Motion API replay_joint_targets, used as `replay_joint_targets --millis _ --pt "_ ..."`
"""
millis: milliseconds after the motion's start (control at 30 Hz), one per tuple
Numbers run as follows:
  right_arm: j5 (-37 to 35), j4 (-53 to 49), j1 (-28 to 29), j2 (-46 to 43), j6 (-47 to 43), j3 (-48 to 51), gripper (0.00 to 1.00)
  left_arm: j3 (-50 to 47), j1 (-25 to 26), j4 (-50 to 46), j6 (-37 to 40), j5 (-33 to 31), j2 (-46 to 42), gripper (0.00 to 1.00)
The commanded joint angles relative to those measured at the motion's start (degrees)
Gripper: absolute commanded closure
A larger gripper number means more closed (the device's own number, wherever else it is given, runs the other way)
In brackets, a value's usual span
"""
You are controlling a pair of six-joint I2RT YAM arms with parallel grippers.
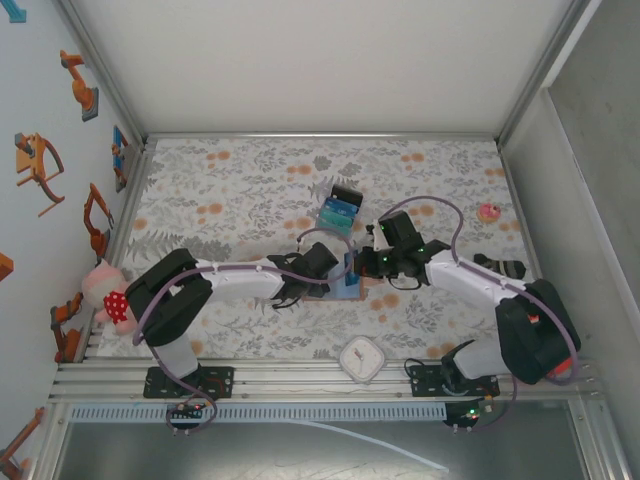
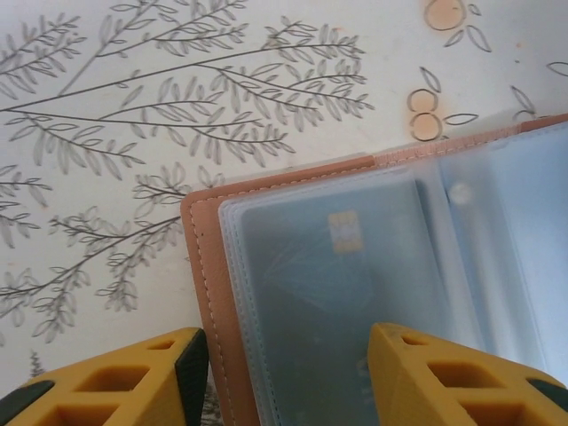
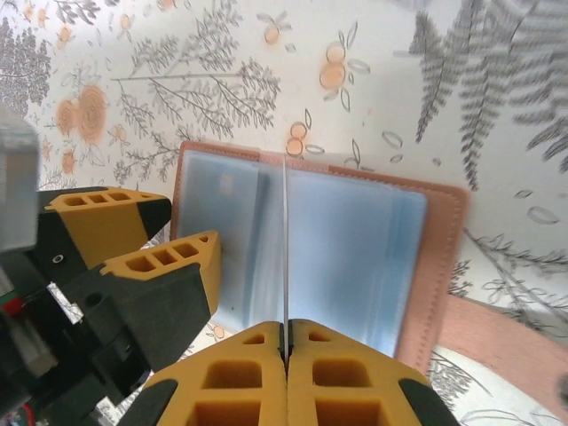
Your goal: Take the credit cards out of the card holder
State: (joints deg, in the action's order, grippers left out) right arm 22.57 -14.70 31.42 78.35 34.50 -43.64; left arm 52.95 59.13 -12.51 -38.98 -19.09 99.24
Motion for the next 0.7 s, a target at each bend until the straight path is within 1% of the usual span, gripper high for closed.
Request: replay_joint_targets --millis 0,100,300,467,667 --pt "-4.89 -5.91 0.05 -1.88 -5.69 -4.65 1.0 -2.84 -0.89 -0.32 3.44 -0.99 -1.43 0.49" --pt "-7.42 -9.01 0.05 -1.14 -10.44 -9.08 1.0 -4.01 -1.79 2.26 6.61 -0.38 -2.38 0.49" --pt "-10.78 -10.55 -0.04 2.69 -21.99 -19.03 1.0 -4.57 -3.76 6.79 13.2 4.89 -2.91 0.5" --pt "-13.1 -10.1 -0.22 7.79 -33.19 -26.3 1.0 -4.06 -3.94 6.59 14.38 6.01 -3.63 0.5" --pt "-15.23 -8.82 -0.39 15.68 -45.35 -32.49 1.0 -4.96 -4.29 7.7 14.25 6.45 -5.08 0.5"
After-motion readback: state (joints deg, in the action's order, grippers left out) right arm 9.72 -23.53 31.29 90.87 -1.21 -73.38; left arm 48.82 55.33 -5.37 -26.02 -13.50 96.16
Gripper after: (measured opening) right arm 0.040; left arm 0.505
